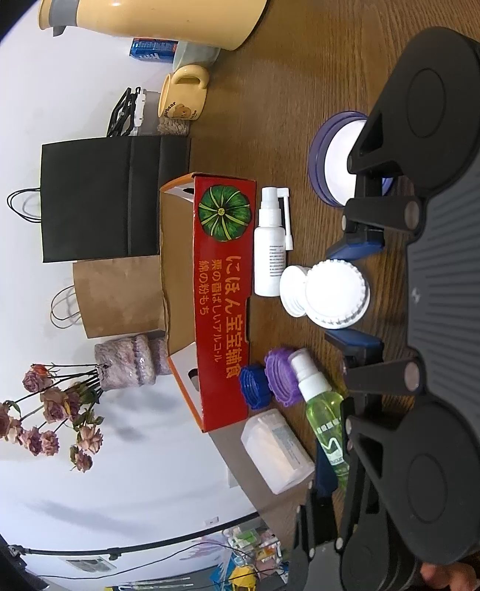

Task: Organize rigid objects
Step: 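Close the left gripper on the green spray bottle and stand it upright, then carry the green bottle and white cap over the red box with both grippers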

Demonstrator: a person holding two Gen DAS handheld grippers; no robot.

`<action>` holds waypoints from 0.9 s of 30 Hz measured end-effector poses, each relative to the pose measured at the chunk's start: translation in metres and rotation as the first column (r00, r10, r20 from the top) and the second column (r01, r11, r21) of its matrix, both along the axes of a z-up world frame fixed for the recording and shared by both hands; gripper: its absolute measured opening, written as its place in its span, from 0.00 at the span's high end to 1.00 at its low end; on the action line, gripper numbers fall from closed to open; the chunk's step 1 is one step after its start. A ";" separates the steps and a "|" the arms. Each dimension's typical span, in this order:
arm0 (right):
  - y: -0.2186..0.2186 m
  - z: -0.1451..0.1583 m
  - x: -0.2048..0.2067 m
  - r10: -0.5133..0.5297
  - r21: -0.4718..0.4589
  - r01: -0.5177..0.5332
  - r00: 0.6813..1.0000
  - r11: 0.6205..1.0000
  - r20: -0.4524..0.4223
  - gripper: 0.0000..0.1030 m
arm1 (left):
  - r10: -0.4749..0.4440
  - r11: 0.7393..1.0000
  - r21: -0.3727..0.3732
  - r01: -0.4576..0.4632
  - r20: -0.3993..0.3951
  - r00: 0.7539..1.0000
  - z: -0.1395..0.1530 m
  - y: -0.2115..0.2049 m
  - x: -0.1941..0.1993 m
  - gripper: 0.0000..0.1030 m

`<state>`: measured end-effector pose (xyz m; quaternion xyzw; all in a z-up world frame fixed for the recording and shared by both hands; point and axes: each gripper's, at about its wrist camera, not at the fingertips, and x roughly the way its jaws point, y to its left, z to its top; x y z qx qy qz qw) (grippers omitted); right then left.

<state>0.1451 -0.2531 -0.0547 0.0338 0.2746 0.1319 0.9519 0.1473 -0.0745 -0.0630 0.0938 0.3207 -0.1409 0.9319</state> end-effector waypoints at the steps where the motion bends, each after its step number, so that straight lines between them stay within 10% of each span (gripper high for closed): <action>1: 0.000 0.000 0.000 0.000 0.000 0.000 1.000 1.000 0.002 0.62 | 0.005 1.000 -0.004 -0.005 0.000 1.000 0.001 0.000 0.000 0.68; 27: 0.009 0.021 -0.004 -0.005 -0.047 0.008 0.998 0.999 0.062 0.62 | 0.068 0.996 -0.059 -0.064 0.058 0.996 0.031 0.006 0.004 0.69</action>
